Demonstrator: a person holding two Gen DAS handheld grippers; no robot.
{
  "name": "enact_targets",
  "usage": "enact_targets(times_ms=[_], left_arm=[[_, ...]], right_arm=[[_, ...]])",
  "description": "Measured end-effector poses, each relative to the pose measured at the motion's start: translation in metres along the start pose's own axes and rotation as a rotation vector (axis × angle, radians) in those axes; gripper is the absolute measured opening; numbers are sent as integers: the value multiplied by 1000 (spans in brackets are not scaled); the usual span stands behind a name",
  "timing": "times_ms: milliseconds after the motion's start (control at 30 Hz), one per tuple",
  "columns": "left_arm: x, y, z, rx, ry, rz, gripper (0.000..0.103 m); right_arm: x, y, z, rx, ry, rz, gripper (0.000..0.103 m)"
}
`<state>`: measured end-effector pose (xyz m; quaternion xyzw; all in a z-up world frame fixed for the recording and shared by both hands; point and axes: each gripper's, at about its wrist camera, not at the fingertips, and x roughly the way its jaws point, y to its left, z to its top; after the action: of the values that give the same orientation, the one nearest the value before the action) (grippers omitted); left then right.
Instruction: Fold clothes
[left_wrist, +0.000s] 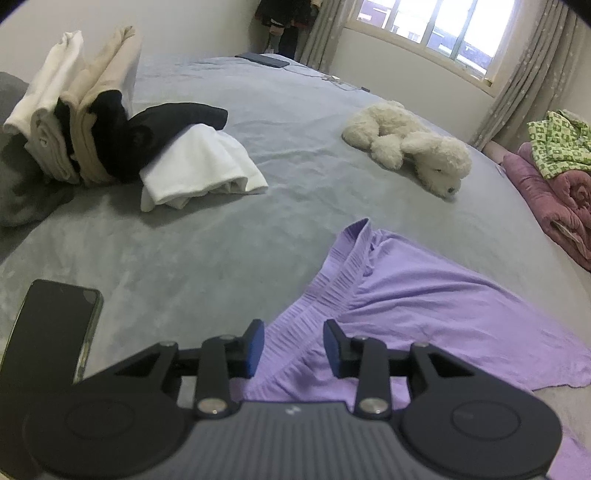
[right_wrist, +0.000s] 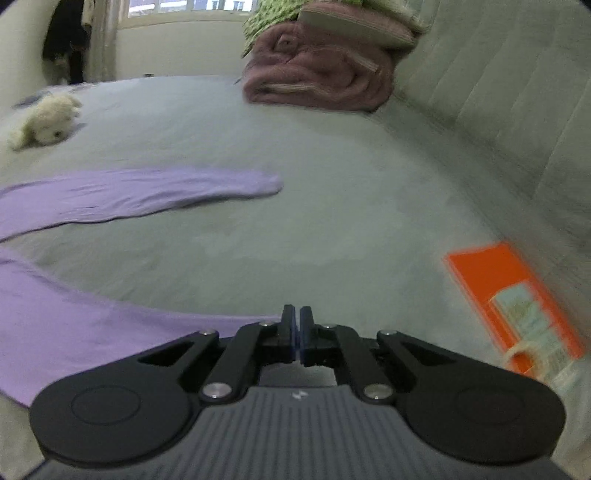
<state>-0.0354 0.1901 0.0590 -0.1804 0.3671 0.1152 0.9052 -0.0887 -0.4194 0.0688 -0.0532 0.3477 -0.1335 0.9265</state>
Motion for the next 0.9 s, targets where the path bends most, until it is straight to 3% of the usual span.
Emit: enact_targets(times_ms=[167,333,433,567,633,900], left_arm=[[0,1,1,-6,-3,8,36],[0,4,1,-11,4,5,37],[0,5,1,-17,10,3,38],[0,6,1,-30,11,-3,38],[0,6,0,-30,11,-5,38],[1,3,-2,-28,5,4,38]], right_arm=[[5,6,-1,-15,-9,-69,1],[23,-2,-12,43,98,-65,2],[5,-24,-15,176,37,42,13],[-17,-60,-28,356,-22,126,13],[-20,-70,-40,380,-17,161,13],[1,-38,-56,205,74,238,14]])
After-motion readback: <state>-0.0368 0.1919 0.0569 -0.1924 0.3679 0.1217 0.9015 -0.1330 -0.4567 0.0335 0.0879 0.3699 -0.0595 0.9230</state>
